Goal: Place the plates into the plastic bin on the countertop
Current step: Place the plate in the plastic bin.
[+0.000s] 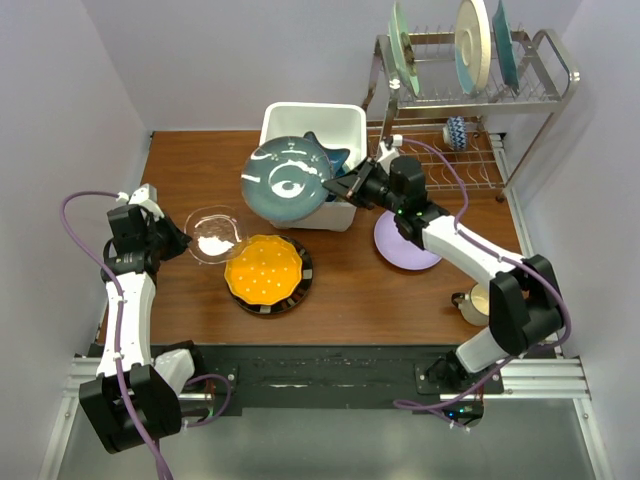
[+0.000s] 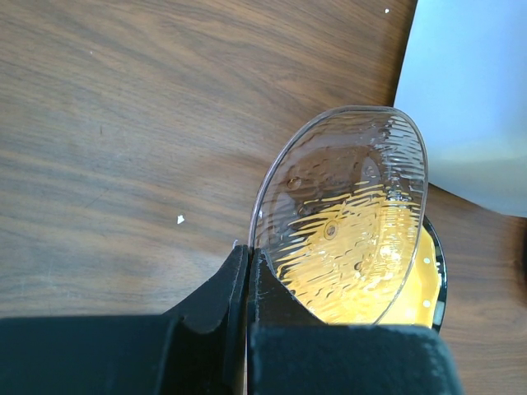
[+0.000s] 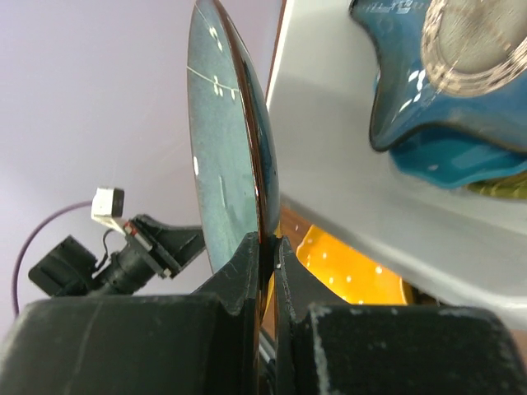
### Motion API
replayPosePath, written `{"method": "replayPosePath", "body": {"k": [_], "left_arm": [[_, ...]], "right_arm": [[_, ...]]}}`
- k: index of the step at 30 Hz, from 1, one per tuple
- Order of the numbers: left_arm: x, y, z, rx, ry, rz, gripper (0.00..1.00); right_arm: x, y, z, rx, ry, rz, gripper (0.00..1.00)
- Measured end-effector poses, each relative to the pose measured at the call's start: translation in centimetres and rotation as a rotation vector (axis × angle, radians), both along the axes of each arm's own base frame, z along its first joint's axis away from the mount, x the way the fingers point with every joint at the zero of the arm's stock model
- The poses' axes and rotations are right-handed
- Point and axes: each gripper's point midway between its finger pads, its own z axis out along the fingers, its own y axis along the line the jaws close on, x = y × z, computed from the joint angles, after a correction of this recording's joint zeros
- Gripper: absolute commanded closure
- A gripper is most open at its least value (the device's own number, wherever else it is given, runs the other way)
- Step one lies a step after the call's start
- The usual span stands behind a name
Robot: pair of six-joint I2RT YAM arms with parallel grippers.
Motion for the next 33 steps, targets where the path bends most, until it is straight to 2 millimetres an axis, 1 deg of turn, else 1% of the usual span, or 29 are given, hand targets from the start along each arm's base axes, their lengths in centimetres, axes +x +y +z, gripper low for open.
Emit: {"method": "replayPosePath", "body": {"k": [9, 13, 16, 21, 25, 33], "left_arm": [[0.0, 0.0, 0.0, 0.001, -0.002, 0.0, 1.0], [0.1, 0.0, 0.1, 0.001, -0.003, 0.0, 1.0], [0.1, 0.0, 0.1, 0.002, -0.005, 0.0, 1.0], [0.1, 0.0, 0.1, 0.002, -0.005, 0.0, 1.0], [0.1, 0.0, 0.1, 0.002, -0.005, 0.0, 1.0], [0.1, 0.0, 0.1, 0.002, -0.006, 0.0, 1.0]], "right_arm": [[3.6, -2.2, -0.1, 0.003, -0.007, -0.102, 1.0], [5.0, -2.5, -0.2, 0.01, -0.005, -0.134, 1.0], [5.9, -2.5, -0.7, 0.007, 0.003, -0.152, 1.0], [6.9, -2.5, -2.3, -0.009, 0.028, -0.179, 1.0], [7.4, -2.8, -3.1, -0.021, 0.042, -0.206, 1.0], [8.4, -3.2, -3.4, -0.022, 0.051, -0.253, 1.0]]}}
